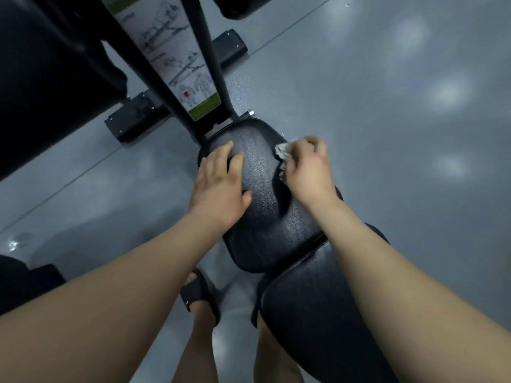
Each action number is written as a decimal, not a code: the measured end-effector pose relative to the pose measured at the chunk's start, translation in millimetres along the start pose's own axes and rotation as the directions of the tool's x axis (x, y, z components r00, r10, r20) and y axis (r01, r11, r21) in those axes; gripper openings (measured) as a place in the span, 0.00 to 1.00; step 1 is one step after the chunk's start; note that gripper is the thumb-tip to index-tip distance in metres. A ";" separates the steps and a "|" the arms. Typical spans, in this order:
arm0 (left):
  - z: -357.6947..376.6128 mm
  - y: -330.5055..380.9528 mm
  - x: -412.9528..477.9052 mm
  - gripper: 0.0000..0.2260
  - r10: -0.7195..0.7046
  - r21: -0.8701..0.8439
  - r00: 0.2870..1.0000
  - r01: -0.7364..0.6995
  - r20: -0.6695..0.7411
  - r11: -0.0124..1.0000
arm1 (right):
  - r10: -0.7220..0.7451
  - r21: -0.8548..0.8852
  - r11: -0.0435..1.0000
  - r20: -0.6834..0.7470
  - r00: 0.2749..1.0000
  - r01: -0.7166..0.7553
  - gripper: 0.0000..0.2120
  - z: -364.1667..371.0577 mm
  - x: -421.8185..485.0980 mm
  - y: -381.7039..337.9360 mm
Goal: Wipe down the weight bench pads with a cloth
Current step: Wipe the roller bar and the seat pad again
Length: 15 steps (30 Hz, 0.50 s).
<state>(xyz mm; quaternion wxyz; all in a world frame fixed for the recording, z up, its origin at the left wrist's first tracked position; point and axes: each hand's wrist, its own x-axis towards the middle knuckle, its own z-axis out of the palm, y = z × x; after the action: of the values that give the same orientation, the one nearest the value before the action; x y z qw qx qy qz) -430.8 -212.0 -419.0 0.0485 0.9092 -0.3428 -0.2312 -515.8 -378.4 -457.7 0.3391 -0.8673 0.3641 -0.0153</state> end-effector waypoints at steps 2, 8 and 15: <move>-3.6 11.1 15.5 0.45 0.026 0.060 0.999 -0.028 0.040 0.998 | -0.104 0.034 0.994 0.022 0.994 0.103 0.08 8.0 16.8 -12.8; 10.5 30.7 39.3 0.61 -0.044 0.278 0.968 -0.027 0.248 0.960 | -0.098 -0.058 0.993 0.038 0.994 0.100 0.10 4.5 4.6 23.4; 26.1 32.1 41.2 0.61 -0.079 0.346 0.972 -0.002 0.220 0.938 | -0.065 -0.001 0.998 0.008 0.998 0.065 0.13 3.7 5.4 25.9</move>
<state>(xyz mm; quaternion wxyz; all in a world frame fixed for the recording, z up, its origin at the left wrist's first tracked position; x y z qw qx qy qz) -434.8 -261.2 -450.2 -0.1556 0.8771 -0.3634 -0.2728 -526.9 -392.8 -477.3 0.3394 -0.8790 0.3342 -0.0225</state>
